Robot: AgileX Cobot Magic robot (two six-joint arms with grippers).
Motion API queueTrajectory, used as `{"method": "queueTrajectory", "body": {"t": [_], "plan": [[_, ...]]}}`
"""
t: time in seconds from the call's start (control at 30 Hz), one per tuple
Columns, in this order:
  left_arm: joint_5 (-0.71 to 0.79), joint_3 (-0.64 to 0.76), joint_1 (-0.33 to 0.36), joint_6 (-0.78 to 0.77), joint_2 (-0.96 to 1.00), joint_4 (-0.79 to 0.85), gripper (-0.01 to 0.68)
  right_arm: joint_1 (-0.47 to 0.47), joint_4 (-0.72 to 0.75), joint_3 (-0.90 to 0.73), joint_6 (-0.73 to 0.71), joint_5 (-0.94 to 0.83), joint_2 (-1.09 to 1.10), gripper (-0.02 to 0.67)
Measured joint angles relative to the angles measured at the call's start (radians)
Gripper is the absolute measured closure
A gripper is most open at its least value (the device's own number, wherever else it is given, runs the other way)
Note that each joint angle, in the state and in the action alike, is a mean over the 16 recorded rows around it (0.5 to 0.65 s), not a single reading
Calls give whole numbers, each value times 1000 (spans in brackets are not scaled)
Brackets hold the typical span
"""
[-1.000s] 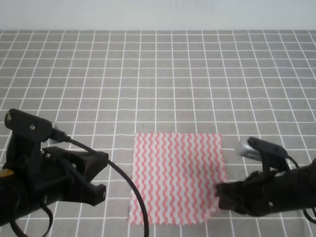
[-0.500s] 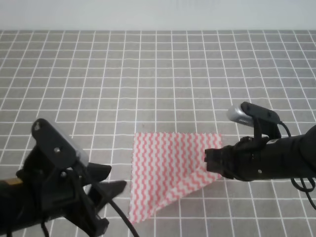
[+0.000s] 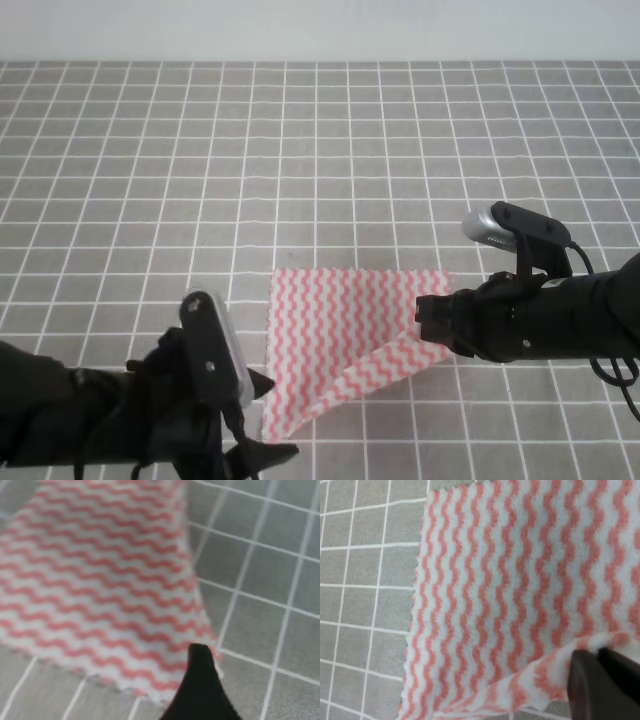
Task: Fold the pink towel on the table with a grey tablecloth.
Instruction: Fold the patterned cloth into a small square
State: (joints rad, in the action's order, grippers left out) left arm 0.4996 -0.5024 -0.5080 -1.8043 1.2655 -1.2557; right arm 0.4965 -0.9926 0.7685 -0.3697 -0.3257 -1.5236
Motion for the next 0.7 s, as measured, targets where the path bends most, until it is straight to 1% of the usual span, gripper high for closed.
{"method": "queueTrajectory", "body": {"t": [0.1, 0.27, 0.7], "plan": [[2, 0, 0, -94, 42, -31, 198, 0, -1, 0, 0, 0, -1, 664], [-16, 0, 0, -182, 100, -69, 197, 0, -3, 0, 0, 2, 0, 664], [-76, -9, 0, -306, 208, -132, 199, 0, -10, 0, 0, 9, -5, 664]]}}
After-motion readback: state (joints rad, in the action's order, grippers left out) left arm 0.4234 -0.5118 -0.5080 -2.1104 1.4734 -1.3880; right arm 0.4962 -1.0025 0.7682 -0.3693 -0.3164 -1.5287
